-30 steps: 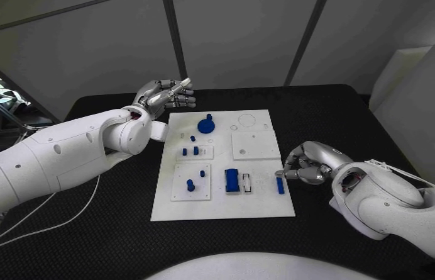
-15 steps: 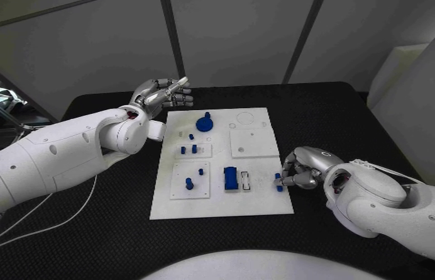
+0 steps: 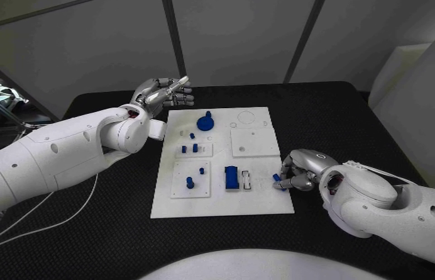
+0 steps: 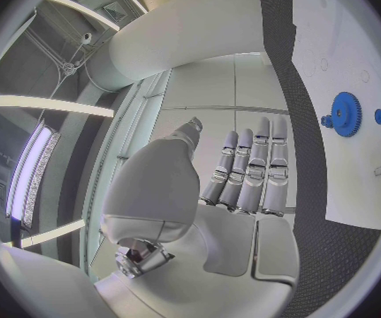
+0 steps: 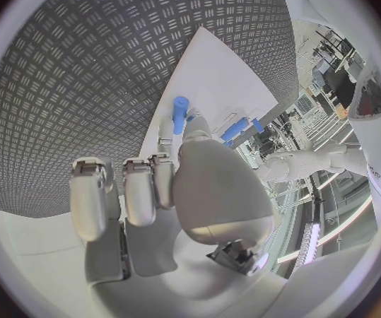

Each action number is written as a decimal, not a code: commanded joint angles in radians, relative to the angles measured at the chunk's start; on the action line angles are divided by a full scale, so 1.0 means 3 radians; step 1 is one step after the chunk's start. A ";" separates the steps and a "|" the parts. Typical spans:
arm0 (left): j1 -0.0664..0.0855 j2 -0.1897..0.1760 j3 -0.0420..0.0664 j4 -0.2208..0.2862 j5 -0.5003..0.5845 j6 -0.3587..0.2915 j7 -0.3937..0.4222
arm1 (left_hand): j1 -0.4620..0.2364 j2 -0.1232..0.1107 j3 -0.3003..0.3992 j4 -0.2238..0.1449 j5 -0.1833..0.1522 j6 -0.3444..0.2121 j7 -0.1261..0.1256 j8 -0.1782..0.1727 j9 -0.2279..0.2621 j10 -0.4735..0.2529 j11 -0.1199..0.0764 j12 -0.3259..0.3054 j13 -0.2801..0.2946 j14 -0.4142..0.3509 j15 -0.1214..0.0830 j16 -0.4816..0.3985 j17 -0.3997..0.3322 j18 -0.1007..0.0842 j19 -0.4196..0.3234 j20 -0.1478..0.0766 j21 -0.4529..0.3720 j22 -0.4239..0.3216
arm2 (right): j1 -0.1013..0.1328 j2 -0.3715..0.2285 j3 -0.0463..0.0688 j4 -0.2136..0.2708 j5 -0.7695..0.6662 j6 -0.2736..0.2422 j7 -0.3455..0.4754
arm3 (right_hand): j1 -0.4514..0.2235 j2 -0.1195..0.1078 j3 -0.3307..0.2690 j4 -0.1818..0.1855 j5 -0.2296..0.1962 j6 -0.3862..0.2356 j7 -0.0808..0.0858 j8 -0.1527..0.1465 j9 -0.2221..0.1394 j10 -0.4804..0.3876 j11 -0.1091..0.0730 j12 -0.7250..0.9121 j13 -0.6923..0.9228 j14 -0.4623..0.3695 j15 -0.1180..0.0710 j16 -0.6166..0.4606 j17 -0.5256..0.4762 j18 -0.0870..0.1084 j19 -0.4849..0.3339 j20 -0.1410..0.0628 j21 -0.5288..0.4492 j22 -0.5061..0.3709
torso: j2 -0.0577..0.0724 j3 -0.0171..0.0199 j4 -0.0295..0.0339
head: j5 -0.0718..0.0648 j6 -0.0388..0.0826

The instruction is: Assemble the parts on the task board

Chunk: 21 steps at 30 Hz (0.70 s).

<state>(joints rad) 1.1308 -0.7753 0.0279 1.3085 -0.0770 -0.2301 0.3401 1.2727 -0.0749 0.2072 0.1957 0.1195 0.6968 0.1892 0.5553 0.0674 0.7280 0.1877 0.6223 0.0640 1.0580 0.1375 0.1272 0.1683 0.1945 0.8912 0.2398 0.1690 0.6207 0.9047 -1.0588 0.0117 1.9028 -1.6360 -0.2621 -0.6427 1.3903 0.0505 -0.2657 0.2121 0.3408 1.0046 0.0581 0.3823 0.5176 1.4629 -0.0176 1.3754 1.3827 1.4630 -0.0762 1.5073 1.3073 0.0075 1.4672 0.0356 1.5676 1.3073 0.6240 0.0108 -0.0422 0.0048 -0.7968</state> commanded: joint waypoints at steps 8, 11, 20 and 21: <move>0.0004 -0.0001 0.0003 0.0006 0.0009 0.0032 0.0013 | 0.0028 0.0014 0.0012 -0.0010 -0.0011 -0.0029 0.0192 0.0012 -0.0003 -0.0007 0.0013 -0.0013 -0.0001 0.0031 0.0004 -0.0018 -0.0005 -0.0042 -0.0007 0.0012 -0.0015 -0.0010 | -0.0051 0.0101 -0.0014 -0.0081 -0.0137 0.0262 -0.0034 | 0.0506 0.0180 0.0345 -0.0246 -0.0456 0.0059 -0.0008 -0.0171 -0.0079 0.0048 -0.0004 -0.0047 0.0164 0.0283 -0.0011 -0.0009 0.0498 -0.0021 0.0335 0.0001 0.0000 0.0869 | -0.0002 -0.0002 0.0004 | 0.0001 -0.0016; 0.0004 -0.0003 0.0003 0.0007 0.0009 0.0031 0.0012 | 0.0028 0.0014 0.0012 -0.0010 -0.0011 -0.0030 0.0192 0.0012 -0.0003 -0.0007 0.0013 -0.0013 -0.0001 0.0031 0.0004 -0.0019 -0.0006 -0.0042 -0.0006 0.0012 -0.0016 -0.0011 | -0.0054 0.0112 -0.0014 -0.0084 -0.0168 0.0261 -0.0042 | 0.0518 0.0191 0.0397 -0.0256 -0.0468 0.0068 -0.0007 -0.0198 -0.0089 0.0046 -0.0004 -0.0053 0.0162 0.0283 -0.0009 -0.0009 0.0499 -0.0021 0.0335 0.0002 0.0000 0.0869 | 0.0001 0.0000 0.0002 | 0.0003 -0.0017; 0.0004 -0.0003 0.0003 0.0004 0.0009 0.0033 0.0006 | 0.0039 0.0023 0.0017 -0.0019 -0.0009 -0.0031 0.0193 0.0014 -0.0003 -0.0007 0.0013 -0.0015 0.0000 0.0034 0.0004 -0.0025 -0.0008 -0.0042 -0.0005 0.0012 -0.0018 -0.0021 | -0.0056 0.0088 -0.0013 -0.0027 0.0060 0.0184 -0.0074 | 0.0467 0.0102 0.0670 -0.0269 -0.0154 0.0123 -0.0005 -0.0308 -0.0106 0.0039 -0.0005 -0.0091 0.0146 0.0284 -0.0007 -0.0009 0.0502 -0.0023 0.0340 0.0003 0.0005 0.0874 | -0.0002 0.0002 -0.0004 | 0.0022 -0.0024; 0.0004 -0.0002 0.0003 0.0004 0.0009 0.0034 0.0005 | 0.0043 0.0026 0.0020 -0.0022 -0.0009 -0.0031 0.0192 0.0014 -0.0003 -0.0007 0.0013 -0.0016 0.0000 0.0035 0.0004 -0.0027 -0.0009 -0.0041 -0.0004 0.0012 -0.0018 -0.0024 | -0.0056 0.0081 -0.0013 -0.0011 0.0144 0.0148 -0.0076 | 0.0452 0.0089 0.0702 -0.0264 -0.0134 0.0128 -0.0006 -0.0317 -0.0104 0.0040 -0.0005 -0.0093 0.0146 0.0284 -0.0008 -0.0009 0.0503 -0.0023 0.0340 0.0004 0.0005 0.0874 | -0.0003 0.0002 -0.0004 | 0.0022 -0.0025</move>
<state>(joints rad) 1.1306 -0.7763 0.0280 1.3085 -0.0769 -0.2299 0.3392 1.2767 -0.0709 0.2111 0.1918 0.1195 0.6932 0.1857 0.5553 0.0674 0.7280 0.1877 0.6223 0.0640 1.0616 0.1411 0.1222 0.1664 0.1946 0.8912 0.2398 0.1690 0.6148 0.8988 -1.0296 0.0181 1.9064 -1.6689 -0.2499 -0.6364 1.4543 0.0043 -0.0647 0.1309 0.2940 1.0350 0.0560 0.2929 0.4883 1.4610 -0.0156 1.3473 1.3992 1.4613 -0.0744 1.5073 1.3080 0.0075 1.4672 0.0356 1.5676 1.3073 0.6239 0.0108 -0.0422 0.0100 -0.8023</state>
